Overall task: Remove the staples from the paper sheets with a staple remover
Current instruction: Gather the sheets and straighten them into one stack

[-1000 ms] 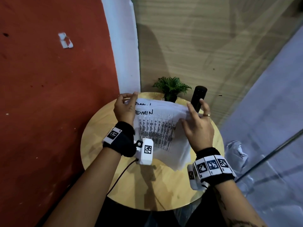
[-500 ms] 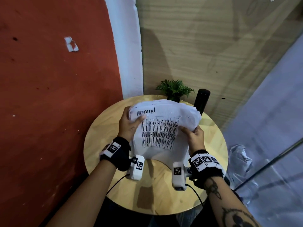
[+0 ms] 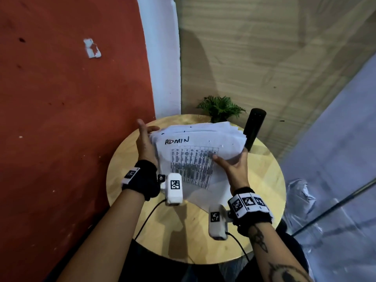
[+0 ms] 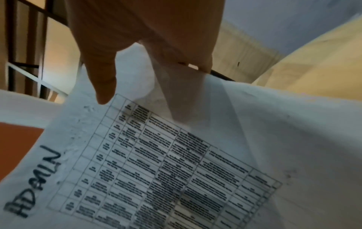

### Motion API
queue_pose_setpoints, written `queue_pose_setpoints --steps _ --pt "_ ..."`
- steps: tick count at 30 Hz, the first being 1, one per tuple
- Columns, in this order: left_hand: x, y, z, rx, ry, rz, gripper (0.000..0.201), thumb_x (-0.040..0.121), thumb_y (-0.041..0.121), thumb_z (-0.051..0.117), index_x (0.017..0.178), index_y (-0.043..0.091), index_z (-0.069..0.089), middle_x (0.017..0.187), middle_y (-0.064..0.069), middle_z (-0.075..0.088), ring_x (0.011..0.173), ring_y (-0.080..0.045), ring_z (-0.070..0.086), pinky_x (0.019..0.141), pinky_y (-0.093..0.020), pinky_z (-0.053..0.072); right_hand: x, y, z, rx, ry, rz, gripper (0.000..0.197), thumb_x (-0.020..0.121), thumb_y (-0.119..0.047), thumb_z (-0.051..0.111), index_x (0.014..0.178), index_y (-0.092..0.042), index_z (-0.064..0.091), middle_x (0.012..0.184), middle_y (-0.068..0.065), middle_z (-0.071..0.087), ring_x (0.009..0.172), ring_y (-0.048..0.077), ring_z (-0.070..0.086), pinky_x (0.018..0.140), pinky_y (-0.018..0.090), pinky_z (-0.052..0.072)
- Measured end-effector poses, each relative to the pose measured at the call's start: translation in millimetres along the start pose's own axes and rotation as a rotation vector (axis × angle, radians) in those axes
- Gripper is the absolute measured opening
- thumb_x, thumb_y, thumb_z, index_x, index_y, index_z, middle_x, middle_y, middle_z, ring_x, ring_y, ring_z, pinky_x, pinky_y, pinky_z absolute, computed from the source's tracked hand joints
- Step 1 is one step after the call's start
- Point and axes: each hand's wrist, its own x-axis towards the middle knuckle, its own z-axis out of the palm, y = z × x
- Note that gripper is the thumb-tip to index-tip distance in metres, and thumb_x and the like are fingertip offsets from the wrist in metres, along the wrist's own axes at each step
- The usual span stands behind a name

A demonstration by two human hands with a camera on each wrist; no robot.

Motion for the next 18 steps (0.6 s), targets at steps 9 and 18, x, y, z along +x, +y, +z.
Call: queue_pose_setpoints --steps 9,18 --pt "6.9 22.9 11.4 0.062 -0.071 -0.105 0.072 0.082 0.08 0.02 0.074 0.019 0.058 0.066 -0.001 0.067 0.056 -0.016 0.063 0.061 -0.025 0.047 12.0 -14.3 5.3 0.002 -0.098 -0.004 0.075 0.056 -0.006 0.084 0.12 -0.014 0.046 0.11 -0.001 0.064 0.096 0.009 0.063 0.082 0.025 0.053" --pt "-33.4 4.8 -15.0 -0.073 -0.055 0.086 0.07 0.086 0.071 0.014 0.101 0.015 0.052 0.072 0.014 0.071 0.068 0.003 0.066 0.062 -0.013 0.048 16.3 -11.6 2.6 0.028 -0.003 0.051 0.038 0.063 0.003 0.081 0.093 -0.012 0.064 0.086 0.0 0.072 0.078 0.014 0.068 0.072 0.03 0.052"
